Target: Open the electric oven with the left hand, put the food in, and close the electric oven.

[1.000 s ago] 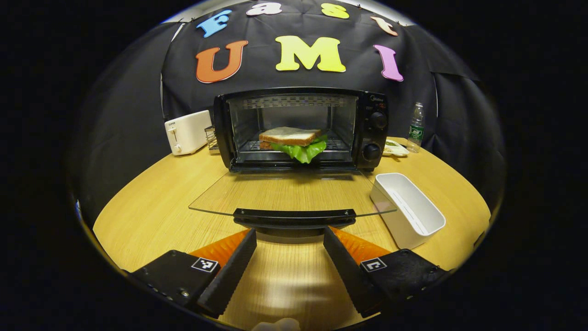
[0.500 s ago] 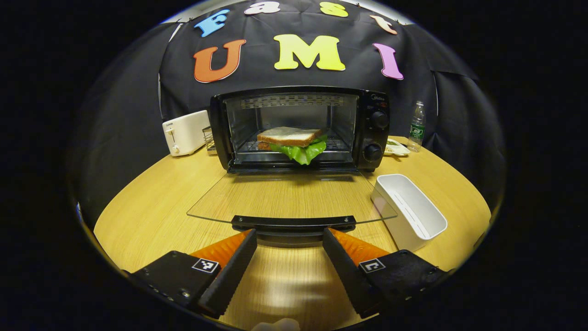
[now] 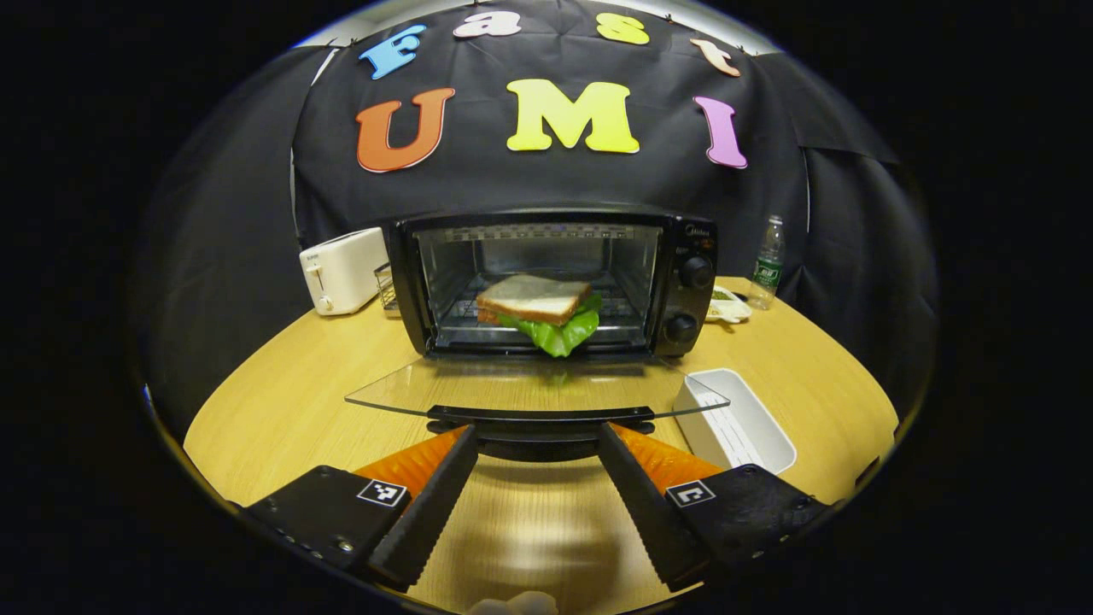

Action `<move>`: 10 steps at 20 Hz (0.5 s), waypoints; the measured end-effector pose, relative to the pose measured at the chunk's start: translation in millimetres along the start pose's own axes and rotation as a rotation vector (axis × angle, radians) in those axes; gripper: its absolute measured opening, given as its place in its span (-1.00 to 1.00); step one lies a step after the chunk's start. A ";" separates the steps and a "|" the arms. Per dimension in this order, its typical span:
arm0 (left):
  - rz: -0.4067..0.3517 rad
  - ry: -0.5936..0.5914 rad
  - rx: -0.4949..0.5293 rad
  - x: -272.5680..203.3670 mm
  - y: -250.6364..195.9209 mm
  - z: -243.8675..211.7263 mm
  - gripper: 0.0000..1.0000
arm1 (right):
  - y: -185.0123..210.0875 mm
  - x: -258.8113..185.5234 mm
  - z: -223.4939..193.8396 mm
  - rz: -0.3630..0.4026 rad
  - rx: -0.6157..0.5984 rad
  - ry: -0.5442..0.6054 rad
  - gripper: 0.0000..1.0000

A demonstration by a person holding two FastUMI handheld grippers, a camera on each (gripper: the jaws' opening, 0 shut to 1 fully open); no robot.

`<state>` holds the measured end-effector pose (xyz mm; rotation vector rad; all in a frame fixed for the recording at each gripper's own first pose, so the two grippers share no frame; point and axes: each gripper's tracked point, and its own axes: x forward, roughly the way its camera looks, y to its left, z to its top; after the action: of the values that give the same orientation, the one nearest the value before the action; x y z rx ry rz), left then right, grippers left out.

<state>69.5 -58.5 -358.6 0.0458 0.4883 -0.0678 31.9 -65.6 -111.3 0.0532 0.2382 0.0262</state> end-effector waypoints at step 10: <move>-0.022 -0.098 0.011 15.7 3.8 80.6 0.90 | -10.4 5.1 14.6 -0.031 0.053 -0.024 0.90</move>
<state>121.3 -60.3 -294.7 0.0473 0.3903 -0.0938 40.5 -76.5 -98.9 0.1026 0.2159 -0.0118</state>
